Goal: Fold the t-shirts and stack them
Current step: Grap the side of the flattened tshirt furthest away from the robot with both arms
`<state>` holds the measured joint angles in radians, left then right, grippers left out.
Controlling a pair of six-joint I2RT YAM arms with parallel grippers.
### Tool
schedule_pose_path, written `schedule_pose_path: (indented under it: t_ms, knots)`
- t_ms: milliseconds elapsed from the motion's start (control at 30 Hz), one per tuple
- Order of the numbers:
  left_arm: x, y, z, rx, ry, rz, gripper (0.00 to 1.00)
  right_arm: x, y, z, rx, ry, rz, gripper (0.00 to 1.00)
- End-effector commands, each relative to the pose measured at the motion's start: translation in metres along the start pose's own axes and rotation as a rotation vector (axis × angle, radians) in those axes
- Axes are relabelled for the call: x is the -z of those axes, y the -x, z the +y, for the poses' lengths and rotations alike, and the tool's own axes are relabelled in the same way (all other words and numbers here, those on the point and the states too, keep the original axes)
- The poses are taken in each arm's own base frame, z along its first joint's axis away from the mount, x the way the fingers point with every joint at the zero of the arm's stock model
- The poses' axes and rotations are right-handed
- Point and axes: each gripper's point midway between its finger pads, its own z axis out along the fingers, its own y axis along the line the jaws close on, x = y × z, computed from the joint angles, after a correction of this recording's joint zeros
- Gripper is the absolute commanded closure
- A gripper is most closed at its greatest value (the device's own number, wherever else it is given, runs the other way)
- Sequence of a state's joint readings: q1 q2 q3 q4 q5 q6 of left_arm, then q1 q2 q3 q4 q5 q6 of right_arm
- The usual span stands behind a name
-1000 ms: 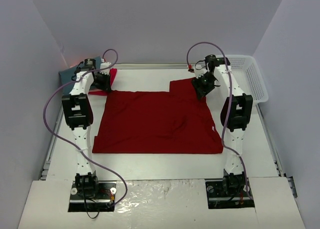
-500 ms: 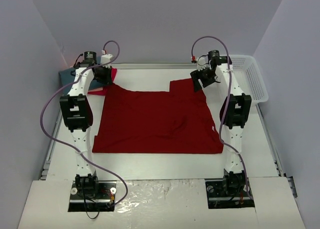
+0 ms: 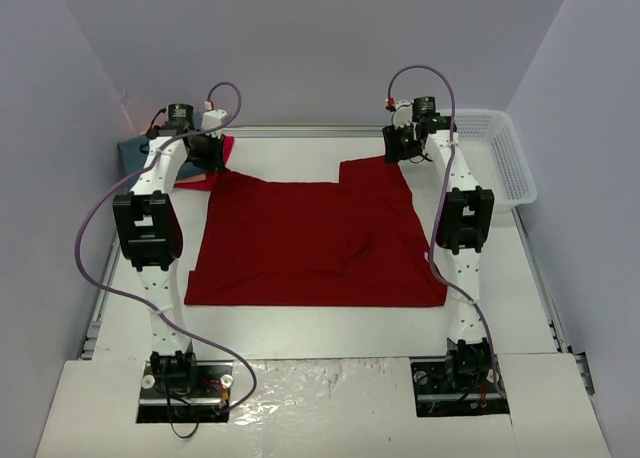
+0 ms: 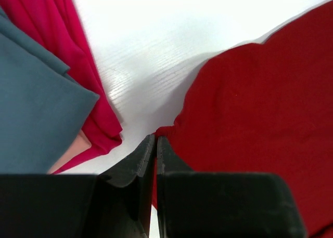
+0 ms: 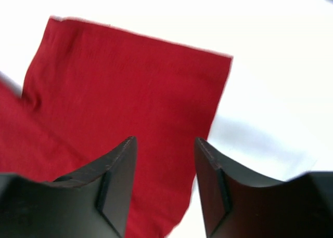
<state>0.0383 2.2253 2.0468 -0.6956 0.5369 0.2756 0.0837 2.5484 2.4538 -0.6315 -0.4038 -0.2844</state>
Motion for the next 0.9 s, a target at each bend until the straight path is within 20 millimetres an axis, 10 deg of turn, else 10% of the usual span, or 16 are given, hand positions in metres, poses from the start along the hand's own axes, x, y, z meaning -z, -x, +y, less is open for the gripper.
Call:
schedule_pose_path:
  t_ms: [0,867]
  knots:
    - [0.041,0.043,-0.009,-0.063,0.046,-0.120,0.98,-0.006,0.027,-0.018,-0.066,-0.074,-0.105,0.58]
    - [0.040,0.035,-0.003,-0.086,0.074,-0.088,0.98,-0.066,0.014,-0.060,-0.193,-0.152,-0.163,0.57]
